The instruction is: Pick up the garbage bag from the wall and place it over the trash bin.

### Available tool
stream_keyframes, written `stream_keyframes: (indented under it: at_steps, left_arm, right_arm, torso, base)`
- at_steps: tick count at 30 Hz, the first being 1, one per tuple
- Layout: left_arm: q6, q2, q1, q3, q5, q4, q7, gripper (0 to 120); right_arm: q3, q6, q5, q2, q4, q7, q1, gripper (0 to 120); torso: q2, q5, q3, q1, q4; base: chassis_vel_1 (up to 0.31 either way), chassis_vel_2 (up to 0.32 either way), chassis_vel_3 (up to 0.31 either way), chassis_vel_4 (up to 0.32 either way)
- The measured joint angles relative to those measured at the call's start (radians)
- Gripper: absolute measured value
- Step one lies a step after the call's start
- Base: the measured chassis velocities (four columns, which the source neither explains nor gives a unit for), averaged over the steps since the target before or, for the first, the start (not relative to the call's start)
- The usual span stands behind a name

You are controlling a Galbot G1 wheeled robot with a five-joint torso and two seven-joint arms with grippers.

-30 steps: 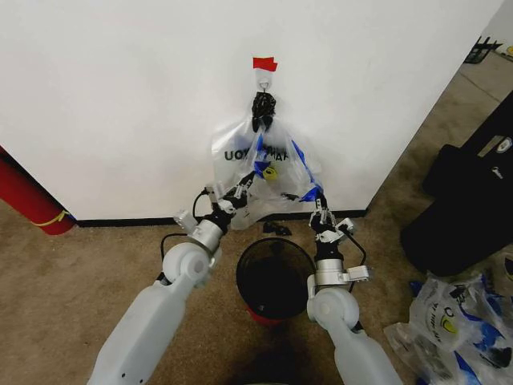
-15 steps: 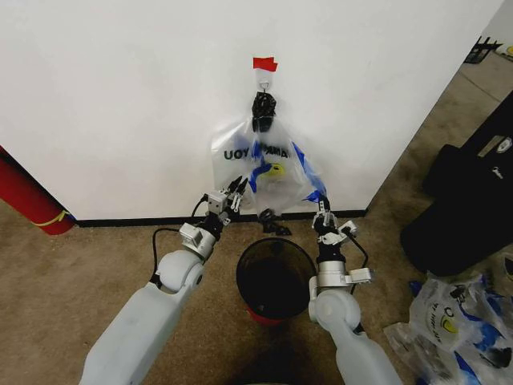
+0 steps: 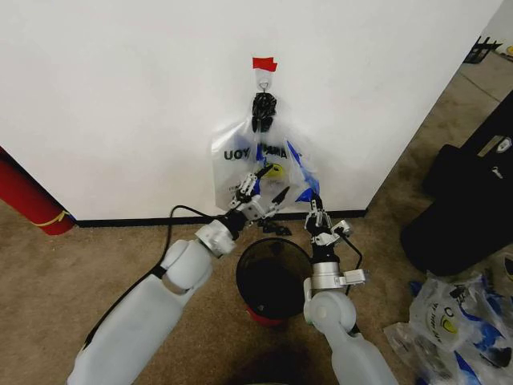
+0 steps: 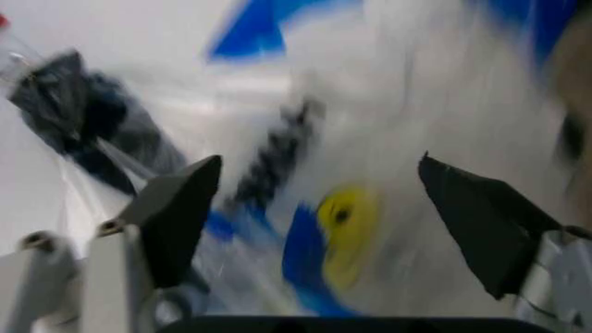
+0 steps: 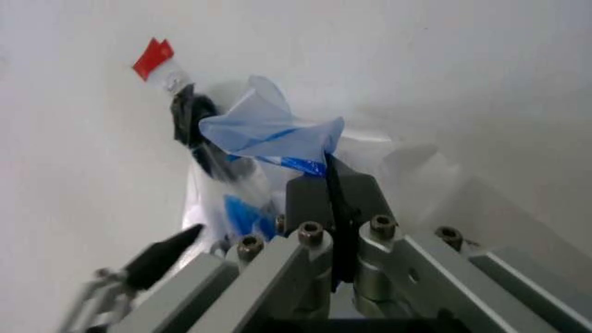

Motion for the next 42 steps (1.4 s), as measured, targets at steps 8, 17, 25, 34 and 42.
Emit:
stream_keyframes:
  at_steps: [8,17,25,34,42]
  left_arm:
    - [0.137,-0.042,-0.020,0.024,0.168,0.092,-0.081,81]
    - [0.148,-0.063,-0.032,0.011,0.290,0.132,-0.150,52]
    - [0.128,-0.068,-0.025,0.009,0.251,0.115,-0.196,24]
    - [0.115,-0.063,-0.031,0.015,0.220,0.117,-0.190,0]
    - [0.105,-0.055,-0.010,0.025,0.222,0.080,-0.148,15]
  right_arm:
    - [-0.015,0.005,-0.023,0.002,0.035,-0.008,-0.034,0]
    - [-0.016,0.005,-0.022,0.003,0.042,-0.006,-0.033,0]
    - [-0.013,0.004,-0.020,-0.002,0.039,-0.003,-0.032,0]
    - [-0.012,0.005,-0.019,-0.001,0.031,-0.003,-0.030,0]
    - [-0.011,0.005,-0.019,-0.001,0.034,-0.002,-0.033,0]
  torso:
    - [0.000,-0.0001,0.000,0.000,0.0002]
    - [0.000,0.0000,0.000,0.000,0.0001]
    - [0.000,-0.0001,0.000,0.000,0.0001]
    - [0.000,0.0000,0.000,0.000,0.0001]
    - [0.000,-0.0001,0.000,0.000,0.0001]
  base:
    - [0.000,0.000,0.000,0.000]
    - [0.000,0.000,0.000,0.000]
    - [0.000,0.000,0.000,0.000]
    - [0.000,0.000,0.000,0.000]
    - [0.000,0.000,0.000,0.000]
